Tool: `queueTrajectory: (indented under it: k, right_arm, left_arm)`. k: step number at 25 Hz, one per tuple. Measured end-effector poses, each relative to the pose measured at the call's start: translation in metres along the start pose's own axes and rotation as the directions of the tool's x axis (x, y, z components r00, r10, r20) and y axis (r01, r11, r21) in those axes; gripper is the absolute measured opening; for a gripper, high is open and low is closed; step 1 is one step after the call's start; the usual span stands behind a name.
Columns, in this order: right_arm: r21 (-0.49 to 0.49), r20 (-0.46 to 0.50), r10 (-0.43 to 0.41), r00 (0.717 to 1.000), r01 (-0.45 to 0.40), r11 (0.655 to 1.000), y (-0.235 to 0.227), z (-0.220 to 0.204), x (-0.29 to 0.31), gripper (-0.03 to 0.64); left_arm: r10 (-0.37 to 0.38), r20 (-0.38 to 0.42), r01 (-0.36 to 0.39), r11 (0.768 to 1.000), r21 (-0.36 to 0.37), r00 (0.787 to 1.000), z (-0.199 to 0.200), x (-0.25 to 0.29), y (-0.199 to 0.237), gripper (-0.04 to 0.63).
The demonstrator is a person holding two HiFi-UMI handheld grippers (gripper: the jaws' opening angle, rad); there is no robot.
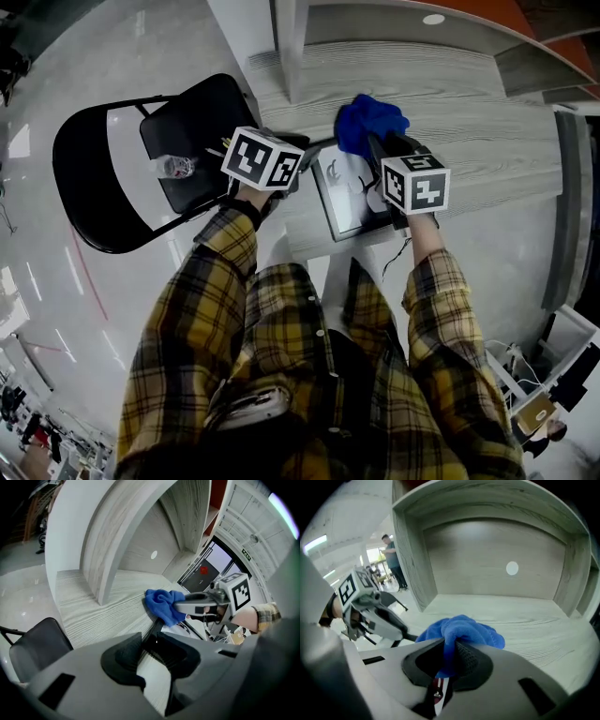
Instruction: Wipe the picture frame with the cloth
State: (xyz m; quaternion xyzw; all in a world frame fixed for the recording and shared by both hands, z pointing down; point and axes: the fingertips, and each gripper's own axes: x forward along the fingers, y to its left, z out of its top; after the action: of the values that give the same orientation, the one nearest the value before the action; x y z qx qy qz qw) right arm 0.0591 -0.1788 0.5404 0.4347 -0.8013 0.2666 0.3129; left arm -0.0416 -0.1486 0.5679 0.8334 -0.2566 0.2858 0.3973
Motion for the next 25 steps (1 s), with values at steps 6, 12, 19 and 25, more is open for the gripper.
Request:
queueTrajectory:
  k: [6, 12, 19, 25]
  right_arm:
    - [-0.021, -0.053, 0.011, 0.999, -0.012, 1.0, -0.001, -0.018, 0.0, 0.048]
    - [0.062, -0.083, 0.039, 0.996, -0.034, 0.997, 0.005, -0.055, -0.032, 0.048]
    - [0.124, -0.123, 0.05, 0.991, -0.035, 0.992, 0.016, -0.103, -0.073, 0.048]
    - [0.221, -0.132, 0.039, 0.991, -0.009, 0.975, 0.019, -0.135, -0.107, 0.048]
  left_arm:
    - [-0.001, -0.003, 0.001, 1.0, -0.001, 1.0, 0.001, 0.001, 0.001, 0.104]
    - [-0.006, -0.009, 0.006, 1.0, -0.002, 1.0, 0.0, 0.002, 0.0, 0.104]
    - [-0.008, -0.011, 0.008, 1.0, -0.012, 1.0, -0.002, 0.0, 0.0, 0.104]
    - [-0.014, -0.013, 0.014, 1.0, -0.012, 1.0, 0.0, 0.001, 0.0, 0.104]
